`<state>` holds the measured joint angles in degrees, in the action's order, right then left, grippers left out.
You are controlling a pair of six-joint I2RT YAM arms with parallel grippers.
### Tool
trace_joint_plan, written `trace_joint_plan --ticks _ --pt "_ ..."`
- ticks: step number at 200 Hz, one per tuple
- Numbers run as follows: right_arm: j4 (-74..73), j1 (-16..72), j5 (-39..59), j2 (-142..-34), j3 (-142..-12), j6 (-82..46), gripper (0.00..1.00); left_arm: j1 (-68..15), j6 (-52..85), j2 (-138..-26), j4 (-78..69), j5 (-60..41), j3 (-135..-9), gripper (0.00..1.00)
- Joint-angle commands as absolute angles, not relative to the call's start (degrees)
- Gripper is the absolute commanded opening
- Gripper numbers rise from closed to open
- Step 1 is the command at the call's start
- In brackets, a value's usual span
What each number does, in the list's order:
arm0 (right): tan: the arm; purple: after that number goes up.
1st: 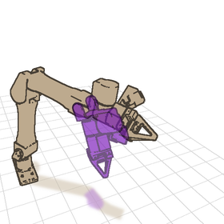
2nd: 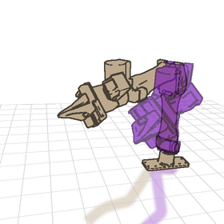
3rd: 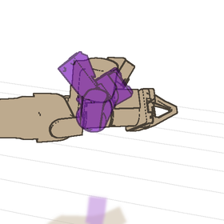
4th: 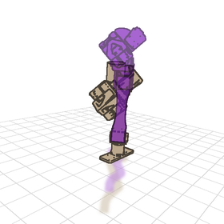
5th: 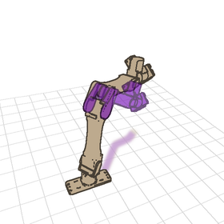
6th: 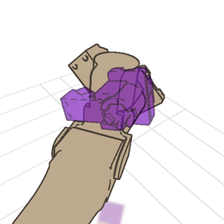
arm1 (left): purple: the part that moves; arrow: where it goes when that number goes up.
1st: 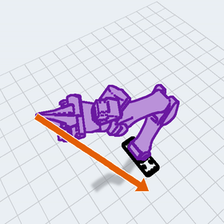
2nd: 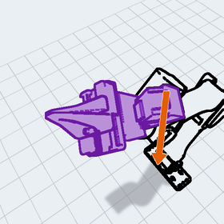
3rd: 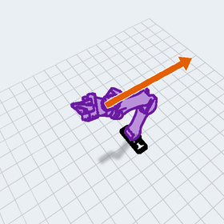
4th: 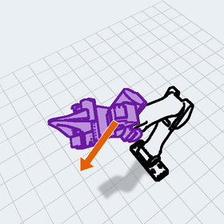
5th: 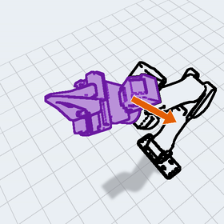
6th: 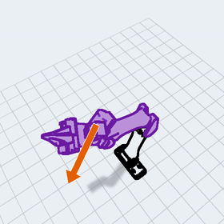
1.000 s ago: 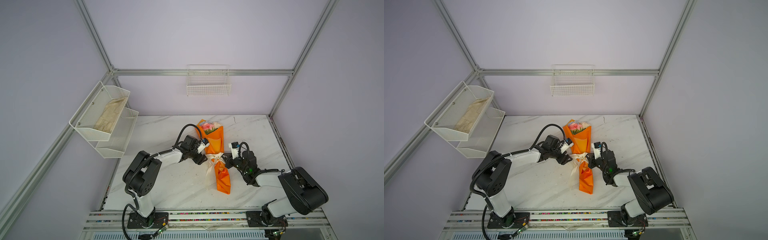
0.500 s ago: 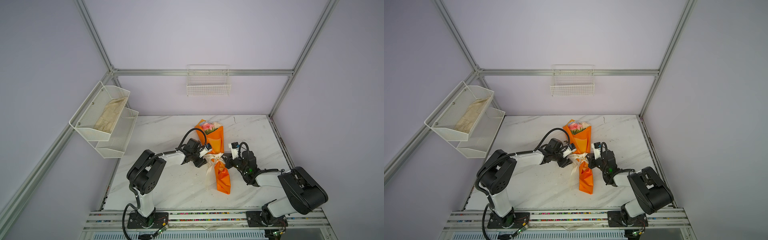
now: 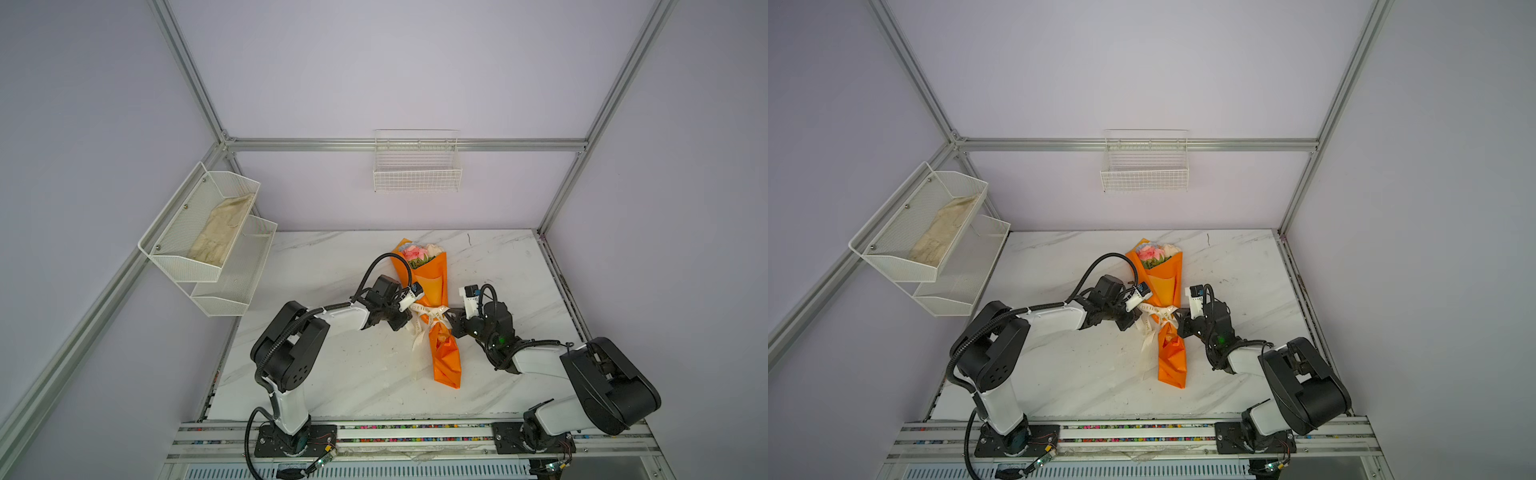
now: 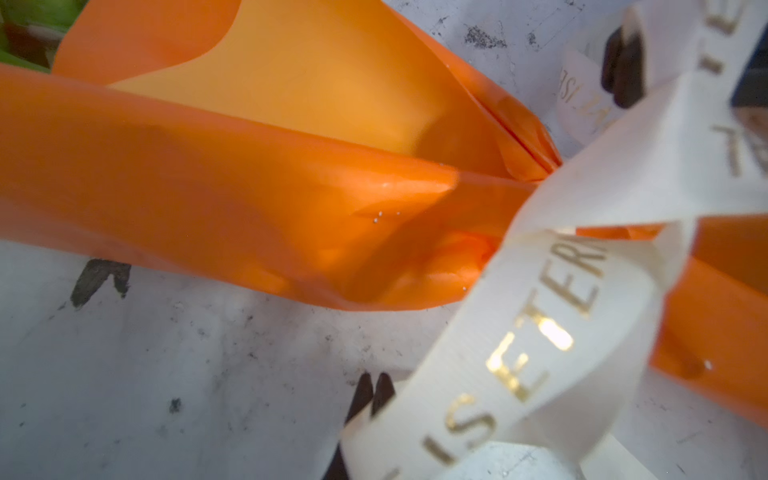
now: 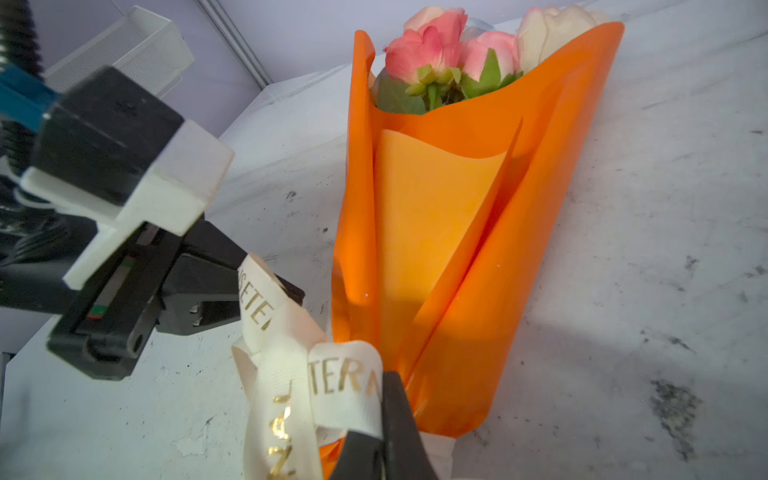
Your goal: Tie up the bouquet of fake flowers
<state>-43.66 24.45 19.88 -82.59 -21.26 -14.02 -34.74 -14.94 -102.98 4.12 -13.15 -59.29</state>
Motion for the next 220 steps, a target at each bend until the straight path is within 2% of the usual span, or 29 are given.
trace_joint_plan --ticks 1,73,119,161,220 --pt "-38.25 24.71 15.79 -80.41 -23.18 -20.11 0.06 -34.81 -12.97 -98.83 5.53 -10.69 -58.16 0.00" --pt "-22.59 22.71 10.10 -79.01 -26.08 -30.69 0.06 -34.72 -13.91 -98.04 16.16 -6.77 -58.97 0.00" --pt "-8.00 20.99 8.96 -79.01 -31.60 -31.32 0.07 -34.72 -15.62 -99.21 21.05 -5.32 -62.21 0.00" --pt "-1.27 20.86 7.52 -76.75 -33.02 -31.89 0.09 -34.72 -18.06 -98.79 26.95 -3.37 -64.12 0.00" --pt "9.54 20.90 1.56 -77.19 -37.57 -30.30 0.06 -34.71 -19.12 -98.68 28.20 -3.43 -64.25 0.00"
